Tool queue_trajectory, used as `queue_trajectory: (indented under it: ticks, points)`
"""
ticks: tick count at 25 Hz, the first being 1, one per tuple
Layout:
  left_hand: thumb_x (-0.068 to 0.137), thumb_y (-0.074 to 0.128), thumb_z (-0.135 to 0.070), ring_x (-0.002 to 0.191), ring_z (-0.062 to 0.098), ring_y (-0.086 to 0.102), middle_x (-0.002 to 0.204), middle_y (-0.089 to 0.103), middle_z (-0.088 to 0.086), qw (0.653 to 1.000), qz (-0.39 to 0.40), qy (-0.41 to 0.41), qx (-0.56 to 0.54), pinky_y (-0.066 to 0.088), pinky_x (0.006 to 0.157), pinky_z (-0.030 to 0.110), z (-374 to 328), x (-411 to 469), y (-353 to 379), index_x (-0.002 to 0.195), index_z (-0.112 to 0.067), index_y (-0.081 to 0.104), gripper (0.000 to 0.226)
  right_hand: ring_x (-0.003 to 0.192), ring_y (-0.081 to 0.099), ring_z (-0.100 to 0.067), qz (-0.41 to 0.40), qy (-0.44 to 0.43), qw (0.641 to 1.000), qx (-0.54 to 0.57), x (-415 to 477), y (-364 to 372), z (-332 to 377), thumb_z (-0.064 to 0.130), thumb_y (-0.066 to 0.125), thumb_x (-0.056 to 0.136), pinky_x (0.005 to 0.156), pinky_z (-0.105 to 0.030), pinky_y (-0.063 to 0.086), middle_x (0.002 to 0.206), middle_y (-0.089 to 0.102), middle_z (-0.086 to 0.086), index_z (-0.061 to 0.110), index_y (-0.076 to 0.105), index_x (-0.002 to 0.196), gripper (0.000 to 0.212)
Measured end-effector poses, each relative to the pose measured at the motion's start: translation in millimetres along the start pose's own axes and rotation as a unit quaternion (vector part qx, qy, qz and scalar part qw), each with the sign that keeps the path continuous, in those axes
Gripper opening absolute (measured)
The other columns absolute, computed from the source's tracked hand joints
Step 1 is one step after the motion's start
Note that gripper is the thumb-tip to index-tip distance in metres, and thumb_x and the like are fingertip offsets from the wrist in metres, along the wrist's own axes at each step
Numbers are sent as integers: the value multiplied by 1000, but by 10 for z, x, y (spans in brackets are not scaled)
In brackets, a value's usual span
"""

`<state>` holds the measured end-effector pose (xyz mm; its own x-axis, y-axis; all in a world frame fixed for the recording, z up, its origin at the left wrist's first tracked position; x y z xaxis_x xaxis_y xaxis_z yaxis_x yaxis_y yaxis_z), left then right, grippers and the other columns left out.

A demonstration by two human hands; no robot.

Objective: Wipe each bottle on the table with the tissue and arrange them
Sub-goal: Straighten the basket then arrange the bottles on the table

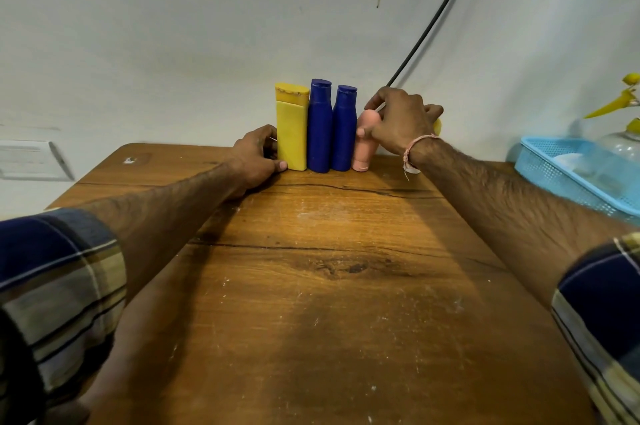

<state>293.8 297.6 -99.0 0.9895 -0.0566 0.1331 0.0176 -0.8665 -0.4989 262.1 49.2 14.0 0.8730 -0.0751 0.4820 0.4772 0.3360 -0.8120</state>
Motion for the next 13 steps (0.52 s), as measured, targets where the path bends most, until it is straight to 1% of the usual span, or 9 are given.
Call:
queue_trajectory:
  ticks: [4,8,9,11,12,13]
  points:
    - [87,77,-8,111,19,61,120,66,0,1000,-3,3,5,52,93,35,-6,-8,-4,128,-22,58,48,107,57,-24,-6,6,1000,19,-8,26,-4,39,82,69,88,-44,27,102,70,5,30,63,100,37]
    - [85,79,-7,108,17,62,112,65,-4,1000,-8,7,4,50,87,30,-5,-8,-9,125,-23,61,47,110,57,-19,8,-11,999,33,-40,-25,5,44,80,70,87,-43,26,106,71,9,31,62,111,46]
    - [85,79,-6,107,17,62,111,65,-5,1000,-9,8,4,51,88,31,-7,-5,-8,124,-23,61,46,113,55,-18,-8,-19,999,36,-63,-103,-19,45,79,70,85,-42,26,109,69,11,32,61,112,47]
    - [84,80,-7,106,16,62,109,65,-7,1000,-8,8,3,52,90,33,-4,-4,-7,122,-24,61,46,118,47,-20,-90,-20,995,47,-160,-328,-160,45,78,69,81,-38,25,116,61,10,33,59,112,48]
    - [83,80,-7,106,16,62,109,65,-7,1000,-7,9,1,52,90,33,-3,-5,-7,122,-25,61,46,119,45,-22,-139,0,989,55,-243,-429,-290,43,79,68,82,-37,25,120,56,7,31,57,113,51]
    - [83,81,-8,107,17,61,109,64,-7,1000,-5,8,1,51,88,32,-2,-7,-5,122,-25,61,47,119,43,-24,-174,37,982,66,-337,-471,-464,39,81,66,83,-37,26,123,52,2,29,53,115,58]
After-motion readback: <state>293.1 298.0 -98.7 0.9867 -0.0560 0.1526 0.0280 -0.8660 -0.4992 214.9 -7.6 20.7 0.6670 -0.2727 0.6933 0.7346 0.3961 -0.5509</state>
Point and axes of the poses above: each hand's wrist, its own x-axis towards the middle knuckle, its own y-axis out of the palm, z = x × y, the point moved 9 cm from there along x, towards the middle knuckle
